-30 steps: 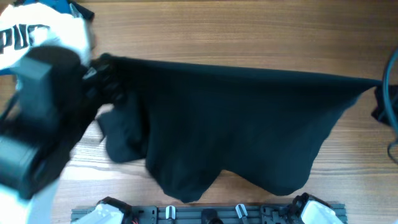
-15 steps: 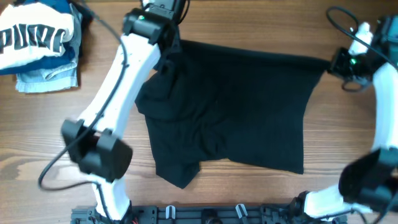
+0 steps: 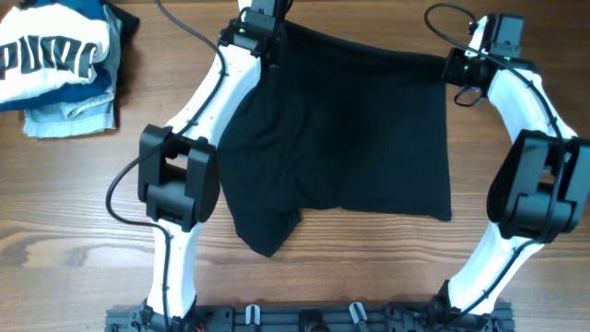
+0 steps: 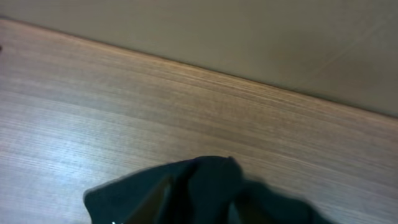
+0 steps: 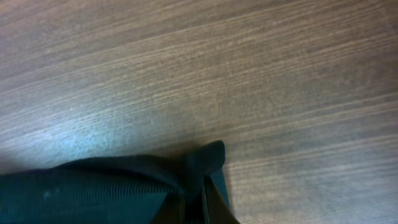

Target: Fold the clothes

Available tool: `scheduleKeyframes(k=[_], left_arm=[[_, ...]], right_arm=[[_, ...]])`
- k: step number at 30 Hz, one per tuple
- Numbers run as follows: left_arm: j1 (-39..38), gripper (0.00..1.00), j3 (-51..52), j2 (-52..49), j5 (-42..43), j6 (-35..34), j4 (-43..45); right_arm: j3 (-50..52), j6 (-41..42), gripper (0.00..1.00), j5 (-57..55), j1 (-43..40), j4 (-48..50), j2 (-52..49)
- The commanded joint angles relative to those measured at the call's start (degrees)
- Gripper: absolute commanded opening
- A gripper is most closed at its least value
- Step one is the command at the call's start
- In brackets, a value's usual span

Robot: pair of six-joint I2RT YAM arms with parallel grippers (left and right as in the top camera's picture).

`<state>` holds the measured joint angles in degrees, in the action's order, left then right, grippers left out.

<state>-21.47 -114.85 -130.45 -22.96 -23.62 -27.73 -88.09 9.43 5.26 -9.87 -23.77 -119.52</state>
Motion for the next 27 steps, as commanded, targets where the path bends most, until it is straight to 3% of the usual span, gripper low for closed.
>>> scheduleKeyframes(k=[1,3,6,7,10,14,20,22,24,27], left_arm=[[0.7,1.00,-0.6,-2.6,-2.0,-0.6,4.1],[1.2,1.00,-0.6,-3.3,-2.2,1.0,6.6],[2.7,1.00,-0.6,-2.3,-2.2,9.6,6.2],[3.3,1.00,-0.6,-1.3,-2.2,11.1,3.9],[5.5,1.00,-0.6,1.2,-0.9,11.3,-7.2],[10.9,1.00,-0.6,0.5,7.3,11.5,-22.3],[19.5,0.95,-0.3,0.1,23.3,16.0,-30.8],[20.8,0.85,0.5,0.0,25.7,16.2,-31.7],[21.5,0.65,2.5,0.0,31.5,17.4,-31.8],[20.8,0.48,5.0,0.0,34.1,17.5,-32.5]], right_arm=[[-0.1,2.8,0.04,-2.8,0.2,2.8,-1.9],[-0.1,2.8,0.48,-2.8,0.2,4.2,-2.0],[-0.1,2.8,0.72,-2.7,0.2,4.6,-2.0],[-0.1,2.8,0.75,-2.5,0.2,4.2,-2.0],[-0.1,2.6,0.83,-1.3,0.2,2.4,-2.0],[-0.1,2.5,0.90,-0.3,0.2,-1.2,-2.0],[-0.1,1.1,0.91,-0.3,0.2,-3.3,-2.0],[-0.1,1.1,0.90,-0.3,0.2,-3.3,-2.0],[-0.1,1.1,0.90,-0.3,0.2,-3.3,-2.0],[-0.1,1.0,0.90,-0.3,0.2,-3.7,-2.0]])
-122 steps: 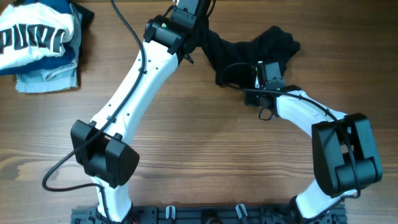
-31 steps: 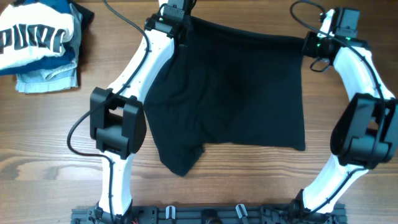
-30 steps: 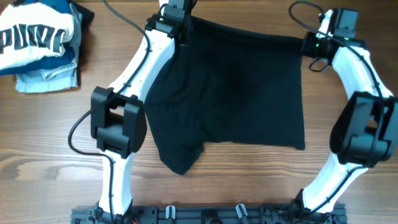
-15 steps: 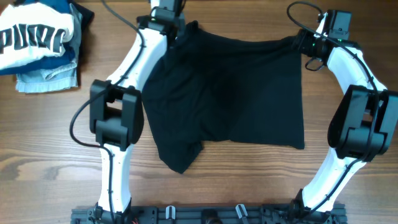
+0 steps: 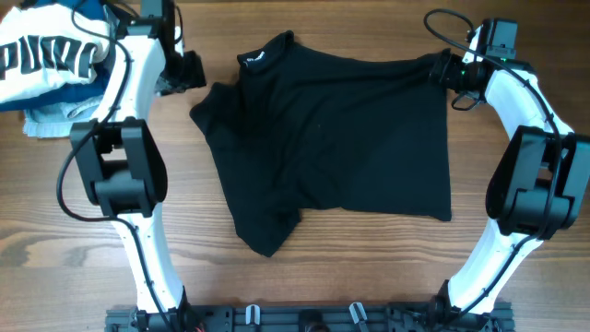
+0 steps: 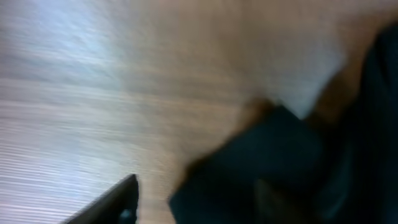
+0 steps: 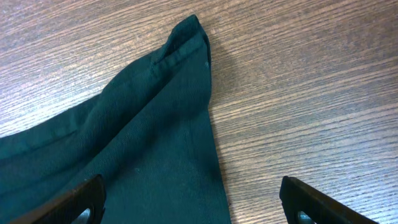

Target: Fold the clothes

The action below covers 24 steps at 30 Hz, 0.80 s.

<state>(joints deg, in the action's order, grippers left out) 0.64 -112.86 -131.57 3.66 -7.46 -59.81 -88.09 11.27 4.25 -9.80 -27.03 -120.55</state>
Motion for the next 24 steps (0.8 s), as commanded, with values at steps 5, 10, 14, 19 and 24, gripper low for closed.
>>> scheduleKeyframes(k=[5,10,14,19,24], left_arm=[[-2.8,0.38,9.2,1.2,7.4,3.3,1.6],[-2.7,0.35,13.9,1.2,4.3,-0.2,2.8],[-2.5,0.30,19.4,1.2,-7.9,-13.8,2.1],[-1.0,0.31,25.3,1.2,-9.2,-21.5,1.9],[1.0,0.37,26.0,1.2,-9.1,-23.5,-1.7]], right_arm=[[-0.1,-0.8,0.90,0.7,0.1,-1.1,-1.0],[-0.1,-0.8,0.91,0.7,0.1,-1.3,-1.0],[-0.1,-0.8,0.91,0.7,0.1,-1.4,-1.0],[-0.1,-0.9,0.91,0.7,0.1,-1.6,-1.0],[-0.1,-0.8,0.91,0.7,0.1,-2.0,-1.0]])
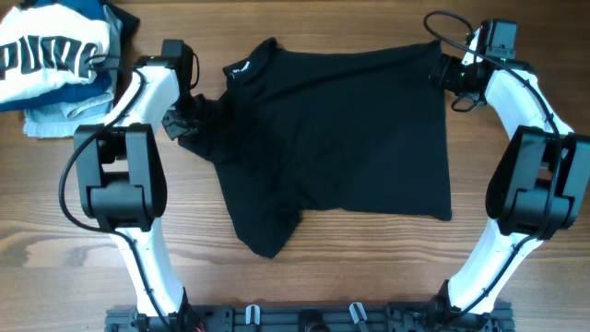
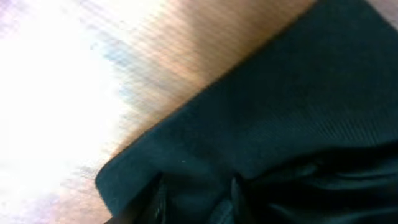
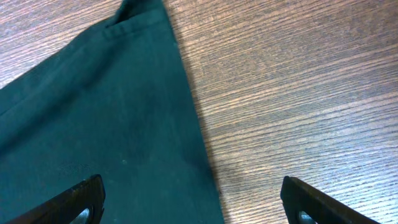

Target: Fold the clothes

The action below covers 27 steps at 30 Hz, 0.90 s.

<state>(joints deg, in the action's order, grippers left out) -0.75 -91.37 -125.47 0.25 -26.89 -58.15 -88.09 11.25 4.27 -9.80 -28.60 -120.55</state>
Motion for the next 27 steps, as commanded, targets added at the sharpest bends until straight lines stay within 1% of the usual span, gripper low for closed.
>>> scheduleKeyframes(k=[1,6,8,9,11,12,13,15,16,18,20,22,24,25,27], left_arm=[[2.8,0.39,4.5,-4.9,-5.7,-4.1,-4.4],[4.7,0.42,3.4,-4.8,-5.7,-4.0,-6.9],[4.8,0.54,1.0,-4.3,-5.6,-3.0,-8.3],[4.7,0.61,-1.7,-3.7,-5.4,-1.4,-9.8],[4.3,0.67,-6.4,-2.2,-5.0,0.9,-12.2],[3.9,0.72,-9.3,-1.2,-3.8,2.9,-13.2],[3.6,0.74,-11.5,-0.4,-2.4,5.0,-13.6],[2.8,0.89,-16.9,1.1,2.3,11.3,-13.4],[2.3,0.94,-19.3,1.6,4.4,13.6,-12.9],[0.1,0.96,-24.4,1.8,8.6,19.5,-7.8],[-2.1,0.95,-24.8,1.8,9.3,21.7,-1.5],[-4.5,0.93,-24.8,1.0,9.3,26.1,3.3],[-7.4,0.90,-24.7,-0.4,9.1,33.1,6.8],[-9.1,0.86,-24.7,-1.8,7.8,36.1,8.6],[-10.7,0.86,-24.7,-3.5,4.1,37.7,10.1]], right_arm=[[-0.1,-0.8,0.91,0.6,0.1,-0.5,-1.0],[-0.1,-0.8,0.91,0.7,0.1,-0.6,-1.0],[-0.1,-1.2,0.91,0.7,0.1,-0.6,-1.0],[-0.1,-2.2,0.91,0.9,0.1,-0.6,-1.0],[-0.1,-2.3,0.91,1.0,0.1,-0.6,-1.0],[-0.1,-2.3,0.91,1.0,0.1,-0.6,-1.0],[-0.1,-2.3,0.91,1.1,0.1,-0.6,-1.0],[-0.1,-3.0,0.92,1.4,0.1,-0.3,-1.0],[-0.1,-4.5,0.93,2.4,0.1,-0.1,-1.0],[-0.1,-8.3,0.94,6.3,0.1,0.5,-1.0],[-0.1,-8.4,0.95,6.8,0.1,0.4,-1.0],[-0.1,-8.4,0.95,6.8,0.1,0.2,-1.0],[-0.1,-8.3,0.96,6.8,0.1,0.3,-1.0],[-0.1,-8.3,0.96,6.8,0.1,0.2,-1.0],[-0.1,-8.2,0.96,6.8,0.1,0.0,-1.0]])
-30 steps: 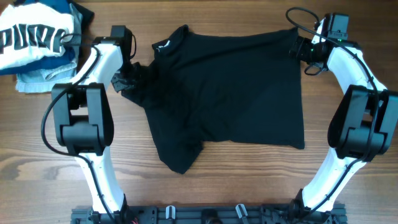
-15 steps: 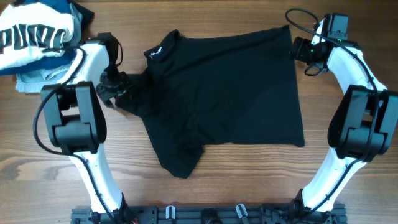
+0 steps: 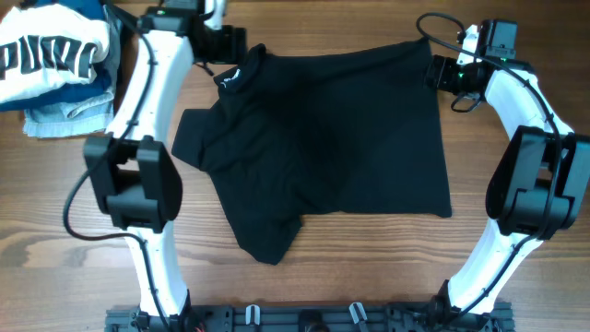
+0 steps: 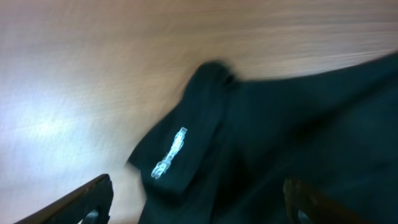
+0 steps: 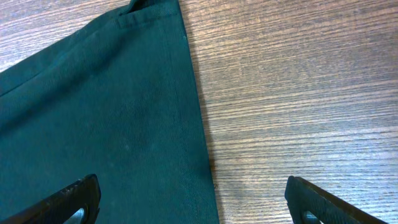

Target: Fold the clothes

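A black shirt [image 3: 332,138] lies spread on the wooden table, rumpled at its left and lower-left parts. Its collar with a small white label [image 4: 169,152] points up-left. My left gripper [image 3: 226,41] hovers open at that collar, and in the left wrist view its fingertips [image 4: 93,196] stand wide apart over the cloth. My right gripper [image 3: 433,74] is open above the shirt's upper right corner [image 5: 152,9], with one fingertip over cloth and the other over bare wood.
A stack of folded clothes [image 3: 60,60], white with dark lettering on top of blue pieces, sits at the table's far left corner. Cables run from both wrists. The arm bases stand along the near edge [image 3: 304,318].
My left gripper has let go of the shirt's left sleeve and now stands open at the collar, further up and right. The sleeve lies spread lower left. My right gripper has barely shifted.
Both grippers were shut on the shirt's top corners, holding the far edge. Then both were open, the left arm near the clothes stack. The left then pinched the left sleeve; now it is open by the collar and the shirt lies flatter.
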Available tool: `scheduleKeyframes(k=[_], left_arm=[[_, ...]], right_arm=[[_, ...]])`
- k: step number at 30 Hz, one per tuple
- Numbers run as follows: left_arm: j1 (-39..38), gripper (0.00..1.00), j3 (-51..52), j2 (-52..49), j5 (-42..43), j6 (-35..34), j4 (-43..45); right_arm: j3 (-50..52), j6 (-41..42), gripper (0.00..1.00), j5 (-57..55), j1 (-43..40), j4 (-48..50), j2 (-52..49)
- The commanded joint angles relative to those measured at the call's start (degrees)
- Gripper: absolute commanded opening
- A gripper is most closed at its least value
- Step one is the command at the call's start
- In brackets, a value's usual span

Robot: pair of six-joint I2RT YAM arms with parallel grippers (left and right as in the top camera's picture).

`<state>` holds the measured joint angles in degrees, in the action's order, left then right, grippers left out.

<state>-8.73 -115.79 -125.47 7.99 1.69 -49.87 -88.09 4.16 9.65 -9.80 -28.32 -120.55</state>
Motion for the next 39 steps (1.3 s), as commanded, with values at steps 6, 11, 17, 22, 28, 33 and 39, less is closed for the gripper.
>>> scheduleKeyframes(k=[6,11,17,22,28,33,39], left_arm=[[-5.3,0.84,-0.3,-8.2,-12.7,13.2,4.9],[-5.2,0.81,-0.3,-10.4,-14.4,13.3,7.5],[-5.4,0.67,-0.3,-12.4,-15.0,13.3,8.5],[-5.5,0.60,-0.3,-14.1,-15.0,12.9,8.5],[-5.6,0.53,-0.3,-14.1,-15.0,12.9,8.7],[-5.7,0.48,-0.3,-14.6,-15.0,12.9,8.8],[-5.7,0.38,-0.3,-16.5,-15.1,12.9,9.0]], right_arm=[[-0.1,-1.1,0.96,1.4,0.1,-0.3,-1.0],[-0.1,-1.2,0.96,1.4,0.1,-0.2,-1.0],[-0.1,-1.2,0.97,1.4,0.1,-0.2,-1.0],[-0.1,-1.2,0.96,1.4,0.1,0.0,-1.0],[-0.1,-1.2,0.97,1.3,0.1,0.0,-1.0],[-0.1,-1.2,0.97,1.3,0.1,0.2,-1.0],[-0.1,-1.2,0.97,1.3,0.1,0.2,-1.0]])
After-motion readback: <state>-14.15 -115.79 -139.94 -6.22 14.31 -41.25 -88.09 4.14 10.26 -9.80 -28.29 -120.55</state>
